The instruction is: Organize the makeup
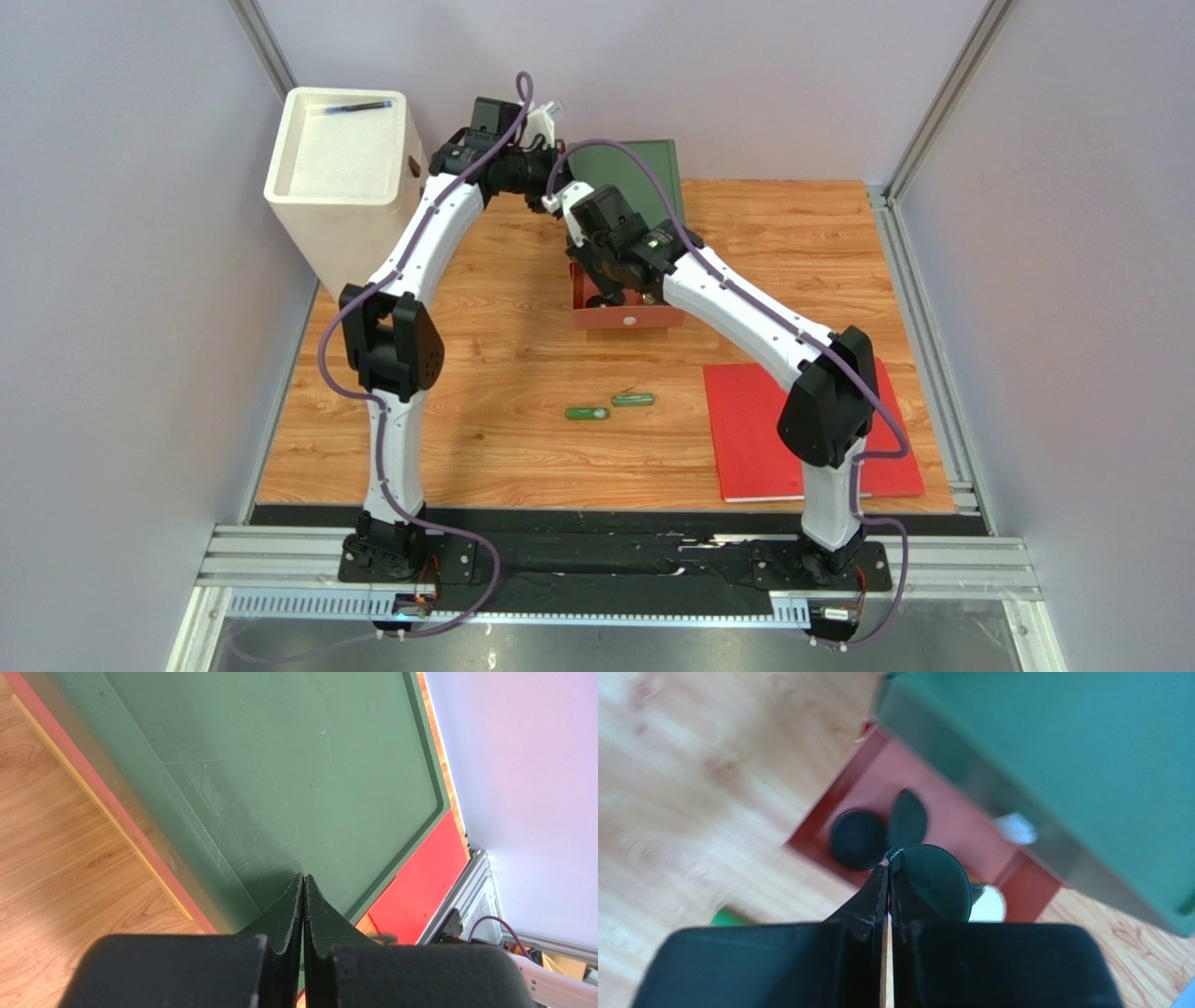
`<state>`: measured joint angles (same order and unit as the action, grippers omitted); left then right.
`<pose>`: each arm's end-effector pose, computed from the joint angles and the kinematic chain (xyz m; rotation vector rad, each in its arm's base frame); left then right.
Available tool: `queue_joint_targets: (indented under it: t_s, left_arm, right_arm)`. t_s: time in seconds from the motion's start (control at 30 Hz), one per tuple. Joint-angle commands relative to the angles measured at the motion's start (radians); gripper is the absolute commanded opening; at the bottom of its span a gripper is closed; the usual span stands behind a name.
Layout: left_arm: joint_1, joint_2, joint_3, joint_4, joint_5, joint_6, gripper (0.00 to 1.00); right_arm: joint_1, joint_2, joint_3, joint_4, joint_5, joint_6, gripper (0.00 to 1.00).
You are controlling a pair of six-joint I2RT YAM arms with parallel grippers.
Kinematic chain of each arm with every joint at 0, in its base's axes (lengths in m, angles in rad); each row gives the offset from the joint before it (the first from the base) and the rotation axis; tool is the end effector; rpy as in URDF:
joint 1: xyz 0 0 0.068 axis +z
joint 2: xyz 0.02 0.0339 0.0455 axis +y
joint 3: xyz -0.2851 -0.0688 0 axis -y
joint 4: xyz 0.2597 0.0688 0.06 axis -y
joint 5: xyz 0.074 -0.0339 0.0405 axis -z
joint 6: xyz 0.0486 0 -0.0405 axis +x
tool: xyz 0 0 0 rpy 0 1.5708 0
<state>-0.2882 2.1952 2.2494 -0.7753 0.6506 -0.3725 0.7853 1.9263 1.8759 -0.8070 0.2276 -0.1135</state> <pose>0.4973 -0.1781 0.3444 0.2560 2.3335 -1.0809 0.3338 0.3182 0.3359 -0.9494 2.2034 0.0358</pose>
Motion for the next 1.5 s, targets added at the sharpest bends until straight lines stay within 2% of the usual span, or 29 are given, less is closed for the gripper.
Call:
queue_joint_targets:
  t_s: [0.0, 0.03, 0.07, 0.17, 0.23, 0.3, 0.33, 0.4, 0.43, 0.47, 0.5, 0.67, 0.73, 0.83, 0.97, 1.13, 1.27, 1.47]
  left_arm:
    - [0.017, 0.092, -0.067, -0.232, -0.161, 0.06, 0.0]
    - [0.017, 0.093, -0.062, -0.232, -0.16, 0.06, 0.0]
    - [0.017, 0.095, -0.059, -0.234, -0.16, 0.058, 0.0]
    - [0.017, 0.1, -0.047, -0.243, -0.161, 0.061, 0.0]
    - [0.018, 0.101, -0.04, -0.246, -0.164, 0.063, 0.0]
    - [0.018, 0.101, -0.037, -0.248, -0.164, 0.063, 0.0]
    - [0.018, 0.101, -0.036, -0.248, -0.166, 0.063, 0.0]
    - [0.018, 0.101, -0.034, -0.246, -0.164, 0.061, 0.0]
    - [0.018, 0.103, -0.033, -0.248, -0.164, 0.061, 0.0]
    - [0.018, 0.103, -0.033, -0.246, -0.164, 0.061, 0.0]
    - [0.018, 0.103, -0.033, -0.248, -0.163, 0.06, 0.0]
    - [0.018, 0.104, -0.028, -0.248, -0.163, 0.06, 0.0]
    - [0.018, 0.104, -0.022, -0.249, -0.164, 0.06, 0.0]
    - [0.018, 0.109, -0.011, -0.254, -0.163, 0.058, 0.0]
    - [0.018, 0.107, -0.007, -0.255, -0.163, 0.058, 0.0]
    - [0.018, 0.104, -0.011, -0.259, -0.166, 0.061, 0.0]
    - [0.018, 0.107, -0.011, -0.259, -0.16, 0.06, 0.0]
    - [0.018, 0.107, -0.013, -0.262, -0.161, 0.063, 0.0]
  right_arm:
    - [-0.029, 0.074, 0.08, 0.043, 0.081, -0.014, 0.1]
    - [-0.031, 0.083, 0.088, 0.037, 0.084, -0.014, 0.19]
    - [-0.031, 0.092, 0.095, 0.034, 0.081, -0.014, 0.33]
    - [-0.031, 0.112, 0.12, 0.002, 0.059, -0.006, 0.53]
    - [-0.031, 0.099, 0.109, -0.003, 0.044, 0.014, 0.57]
    - [-0.032, 0.08, 0.088, 0.009, 0.044, 0.029, 0.58]
    - [-0.031, 0.053, 0.065, 0.017, 0.044, 0.049, 0.57]
    - [-0.032, 0.016, 0.033, 0.052, 0.03, 0.069, 0.49]
    - [-0.032, -0.024, -0.01, 0.067, 0.013, 0.09, 0.39]
    - [-0.034, -0.048, -0.03, 0.083, -0.022, 0.107, 0.08]
    - [-0.037, -0.071, -0.058, 0.119, -0.046, 0.133, 0.0]
    - [-0.069, -0.24, -0.329, 0.323, -0.368, 0.271, 0.0]
    - [-0.07, -0.263, -0.394, 0.393, -0.419, 0.314, 0.0]
    - [-0.067, -0.262, -0.465, 0.396, -0.453, 0.321, 0.0]
    - [-0.063, -0.253, -0.558, 0.426, -0.329, 0.324, 0.0]
    - [-0.061, -0.274, -0.671, 0.514, -0.153, 0.414, 0.0]
    - [-0.055, -0.267, -0.692, 0.557, 0.039, 0.457, 0.0]
    - [-0.046, -0.211, -0.653, 0.626, 0.185, 0.445, 0.0]
